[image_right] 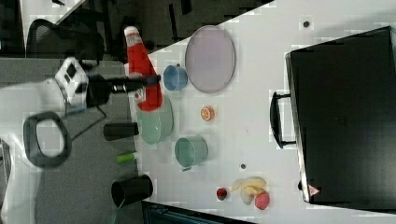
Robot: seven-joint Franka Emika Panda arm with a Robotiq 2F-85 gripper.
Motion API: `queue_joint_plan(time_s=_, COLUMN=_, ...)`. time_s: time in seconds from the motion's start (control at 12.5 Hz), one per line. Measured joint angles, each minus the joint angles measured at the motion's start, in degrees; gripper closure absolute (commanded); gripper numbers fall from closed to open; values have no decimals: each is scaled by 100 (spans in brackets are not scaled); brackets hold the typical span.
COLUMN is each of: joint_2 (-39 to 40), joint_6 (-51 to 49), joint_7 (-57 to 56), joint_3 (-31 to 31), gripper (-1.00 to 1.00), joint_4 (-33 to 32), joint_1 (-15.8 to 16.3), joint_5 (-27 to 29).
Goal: Pick ketchup from plate and place it on table.
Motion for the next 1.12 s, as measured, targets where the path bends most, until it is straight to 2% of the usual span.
queue_joint_plan(time_s=0.24, joint_2=-407, joint_6=70, joint_7=0, joint_3=-147, gripper=-18, joint_4=-1030, joint_1=-94, joint_5=-4)
queue_joint_plan(time_s=0.4, joint_2=-350, joint_6=277, joint_7=0, joint_3=-184, gripper=-18, joint_4=-1723, joint_1=-159, joint_5=8)
queue_joint_plan(time_s=0.72, joint_2=2, joint_6=1360, joint_7=0, joint_3=-197, gripper=-18, joint_4=-2898, joint_1=-204, joint_5=-7)
queue_joint_plan(time_s=1.04, joint_2=507, joint_6=1821, joint_7=-3, joint_3=-181, gripper=-18, joint_4=-3212, joint_1=-169, joint_5=-4)
queue_joint_plan(time_s=1.12, joint_2=658, joint_6=1986, joint_7=-6, joint_3=-198, gripper=-23, joint_4=-3189, joint_1=-137, joint_5=-6)
